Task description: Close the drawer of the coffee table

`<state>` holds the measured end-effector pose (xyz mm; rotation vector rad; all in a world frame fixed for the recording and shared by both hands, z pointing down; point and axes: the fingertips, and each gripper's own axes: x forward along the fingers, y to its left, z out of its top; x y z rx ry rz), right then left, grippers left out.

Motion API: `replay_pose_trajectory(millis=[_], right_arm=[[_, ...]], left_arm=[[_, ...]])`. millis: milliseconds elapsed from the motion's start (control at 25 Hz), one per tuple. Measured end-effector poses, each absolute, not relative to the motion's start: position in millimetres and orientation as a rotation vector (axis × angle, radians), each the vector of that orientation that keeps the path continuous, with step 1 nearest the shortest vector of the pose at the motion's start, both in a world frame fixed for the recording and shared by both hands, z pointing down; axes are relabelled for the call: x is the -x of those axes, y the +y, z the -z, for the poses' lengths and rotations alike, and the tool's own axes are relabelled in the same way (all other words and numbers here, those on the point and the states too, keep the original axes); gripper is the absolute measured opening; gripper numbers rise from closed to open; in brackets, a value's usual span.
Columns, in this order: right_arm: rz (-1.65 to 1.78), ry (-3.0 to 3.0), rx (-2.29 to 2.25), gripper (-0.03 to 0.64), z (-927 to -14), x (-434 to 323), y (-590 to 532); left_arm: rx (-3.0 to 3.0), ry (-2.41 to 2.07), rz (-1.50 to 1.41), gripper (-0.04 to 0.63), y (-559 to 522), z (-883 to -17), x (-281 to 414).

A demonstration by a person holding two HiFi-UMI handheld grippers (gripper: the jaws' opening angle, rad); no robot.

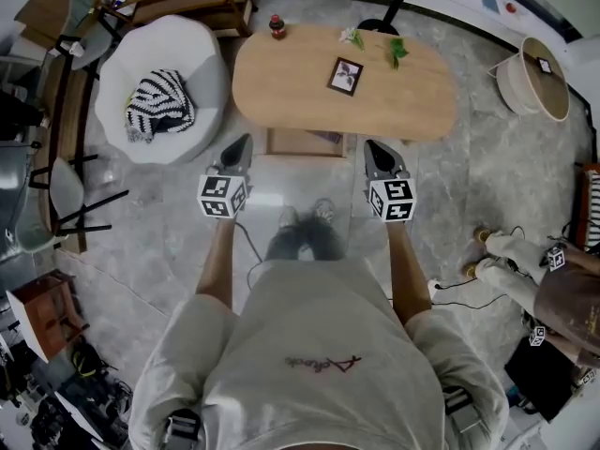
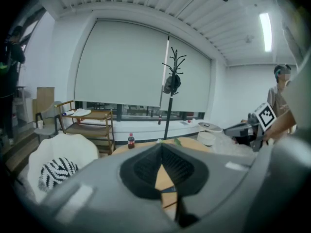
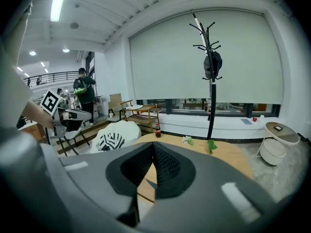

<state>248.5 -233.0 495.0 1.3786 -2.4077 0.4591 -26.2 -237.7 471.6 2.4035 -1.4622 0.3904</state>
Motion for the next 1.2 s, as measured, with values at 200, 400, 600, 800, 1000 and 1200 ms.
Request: replay_pose_trajectory(millis=[200,400,600,800,1000,1200], right_arm=[[-0.487,-2.361,-1.397,0.005,-514,-224,-230],[-0.515,-2.319,-1.418,0.005,-539,-201,-217],[-0.557,-2.281,-1.404,0.005,-576,-180,-196],[-0.621,-2.252,-1.355,0.005,-617,-171,-172],[-0.669,-2.229,-1.341,0.005,-655,-178,-168],[-0.71,-2.212,-1.358,0.005,-706,-193,-182]], left_arm=[[-2.407,-1.39,-0.4,0.0,-242,-496,47],[-2.4,-1.318,-0.423,0.0,-230,-531,69],[-2.383,-1.265,-0.441,0.0,-220,-575,85],[-2.339,-1.249,-0.471,0.0,-205,-616,93],[-2.291,-1.248,-0.499,0.0,-193,-654,96],[-2.245,-1.261,-0.504,0.0,-191,-707,91]])
